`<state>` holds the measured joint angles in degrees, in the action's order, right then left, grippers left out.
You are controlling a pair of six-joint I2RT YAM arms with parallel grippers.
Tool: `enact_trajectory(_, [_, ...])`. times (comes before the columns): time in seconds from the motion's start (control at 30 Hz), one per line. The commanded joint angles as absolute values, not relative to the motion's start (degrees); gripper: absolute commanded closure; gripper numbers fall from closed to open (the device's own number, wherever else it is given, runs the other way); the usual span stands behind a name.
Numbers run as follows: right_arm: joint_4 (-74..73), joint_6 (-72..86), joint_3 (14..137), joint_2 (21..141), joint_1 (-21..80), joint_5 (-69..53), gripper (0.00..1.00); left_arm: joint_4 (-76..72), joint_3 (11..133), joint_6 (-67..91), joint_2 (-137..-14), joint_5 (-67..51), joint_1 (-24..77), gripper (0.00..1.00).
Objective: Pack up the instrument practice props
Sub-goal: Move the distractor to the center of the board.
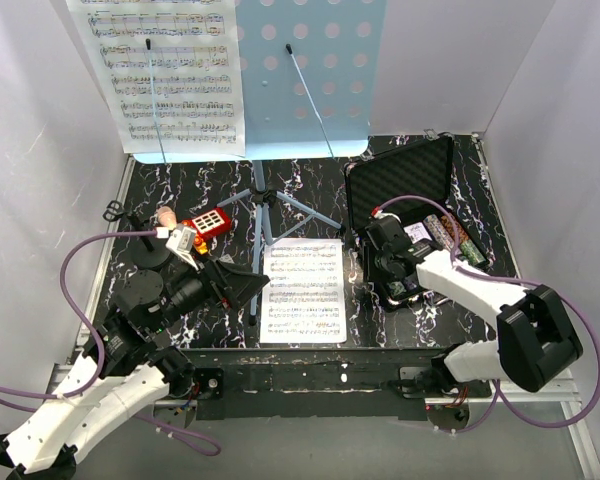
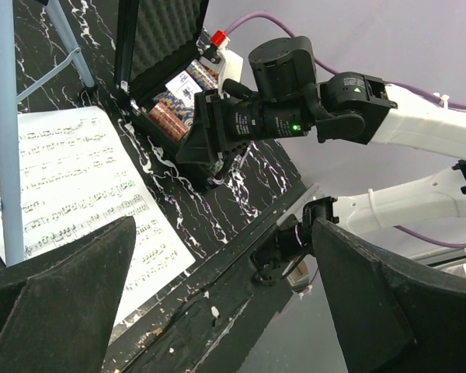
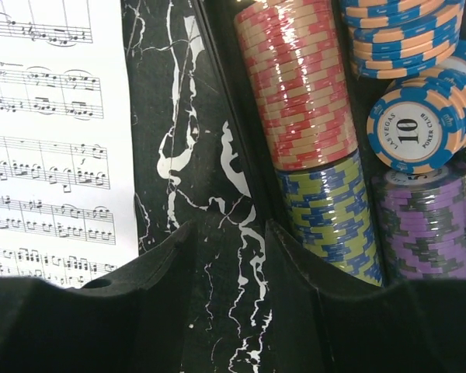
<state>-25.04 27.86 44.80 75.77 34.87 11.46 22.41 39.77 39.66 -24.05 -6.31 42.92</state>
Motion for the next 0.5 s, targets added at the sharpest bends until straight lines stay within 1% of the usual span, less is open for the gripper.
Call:
enact_trajectory(0.0, [-24.52,26.98,46.41,77.51,33.93,12.57,0.52,22.15,38.85,39.64,-24.00,-7.12,43.07,0.02])
enact_trajectory(0.1, [-25.05,26.20,46.93,80.15,32.61,13.01,0.55,22.50,38.23,39.90,-23.12,-6.95,43.07,0.02])
enact_trajectory(0.27, [-25.14,25.84,47.46,82.00,30.68,12.22,0.66,23.20,37.44,40.17,-22.24,-6.77,43.07,0.02])
enact_trajectory(0.33, [-24.96,26.01,47.63,81.74,29.89,12.04,0.74,23.38,37.35,40.08,-22.15,-6.68,43.15,0.02])
enact_trajectory(0.43, [-25.22,26.28,48.42,81.83,28.04,11.25,0.89,23.38,37.00,40.25,-22.23,-6.59,43.07,0.02])
enact_trajectory(0.47, [-25.40,26.28,48.86,82.00,27.34,10.99,0.97,23.38,37.00,40.25,-22.24,-6.59,43.07,0.02])
